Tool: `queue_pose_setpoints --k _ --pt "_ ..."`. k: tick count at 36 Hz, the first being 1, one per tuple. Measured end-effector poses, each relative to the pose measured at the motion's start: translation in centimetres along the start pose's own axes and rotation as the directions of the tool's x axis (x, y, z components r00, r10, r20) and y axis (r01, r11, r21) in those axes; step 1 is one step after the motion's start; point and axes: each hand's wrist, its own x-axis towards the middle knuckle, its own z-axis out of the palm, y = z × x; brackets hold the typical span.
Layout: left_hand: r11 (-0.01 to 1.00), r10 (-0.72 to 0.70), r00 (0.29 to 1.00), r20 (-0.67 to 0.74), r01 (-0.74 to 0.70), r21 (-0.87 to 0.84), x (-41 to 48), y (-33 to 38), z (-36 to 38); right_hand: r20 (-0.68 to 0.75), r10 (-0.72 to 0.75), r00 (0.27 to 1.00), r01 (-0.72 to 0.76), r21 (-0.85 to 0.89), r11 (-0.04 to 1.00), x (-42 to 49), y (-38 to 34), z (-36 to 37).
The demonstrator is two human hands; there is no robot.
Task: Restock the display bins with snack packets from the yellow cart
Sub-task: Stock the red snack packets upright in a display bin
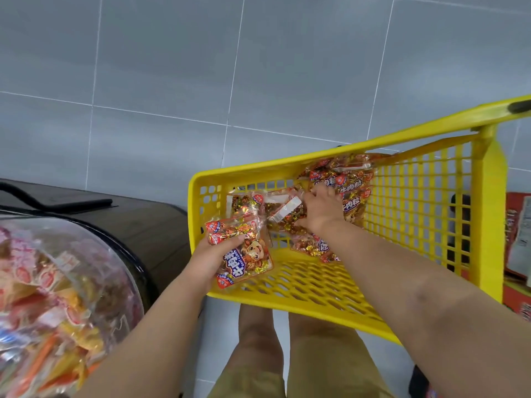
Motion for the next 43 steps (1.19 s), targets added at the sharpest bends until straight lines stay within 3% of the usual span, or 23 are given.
queue_pose_setpoints --k 2,4,9,11,19,23,27,30,33,35,43 --pt "1.0 0.006 1.0 -0.014 -0.006 -0.002 -0.3 -0.2 -0.4 0.064 -0.034 0.997 0.027 0.11 0.994 -0.6 0.1 0.0" --pt "1.0 0.015 0.999 -0.035 -0.015 -0.011 -0.9 -0.3 -0.8 0.125 -0.038 0.991 -0.009 0.355 0.935 -1.7 0.4 -0.3" --pt "0.996 0.024 0.998 -0.065 -0.029 -0.085 -4.0 -0.3 -1.2 0.087 0.027 0.996 -0.084 0.762 0.642 -5.4 1.0 -2.4" --pt "0.988 0.028 0.997 -0.069 -0.038 -0.149 -5.5 0.0 -1.4 0.109 0.002 0.994 -0.093 0.842 0.532 -7.0 0.9 -4.2" --pt "0.911 0.089 0.989 -0.114 -0.127 -0.393 -13.6 1.5 -3.5 -0.02 -0.339 0.941 0.205 0.83 0.519 -13.4 -4.4 -13.6" --pt "0.816 0.176 0.968 -0.178 -0.244 -0.524 -18.7 1.7 -5.5 -0.057 -0.593 0.803 0.404 0.784 0.472 -16.4 -9.5 -17.1" --pt "0.741 0.223 0.922 -0.317 -0.372 -0.56 -23.5 0.9 -8.3 0.044 -0.711 0.702 0.449 0.748 0.49 -19.2 -14.3 -18.4" --pt "0.664 0.225 0.888 -0.401 -0.441 -0.604 -26.7 -0.7 -10.6 0.213 -0.77 0.601 0.382 0.77 0.511 -21.2 -17.5 -18.4" --pt "0.627 0.209 0.862 -0.461 -0.48 -0.613 -29.4 -3.0 -13.0 0.415 -0.813 0.409 0.104 0.864 0.493 -23.1 -20.6 -17.5" --pt "0.607 0.205 0.85 -0.486 -0.5 -0.618 -31.1 -5.0 -14.7 0.469 -0.816 0.339 0.0 0.867 0.498 -24.7 -23.1 -16.0" --pt "0.515 0.2 0.806 -0.558 -0.571 -0.639 -35.4 -14.0 -22.2 0.458 -0.735 0.5 0.028 0.84 0.543 -30.6 -32.9 -6.9"
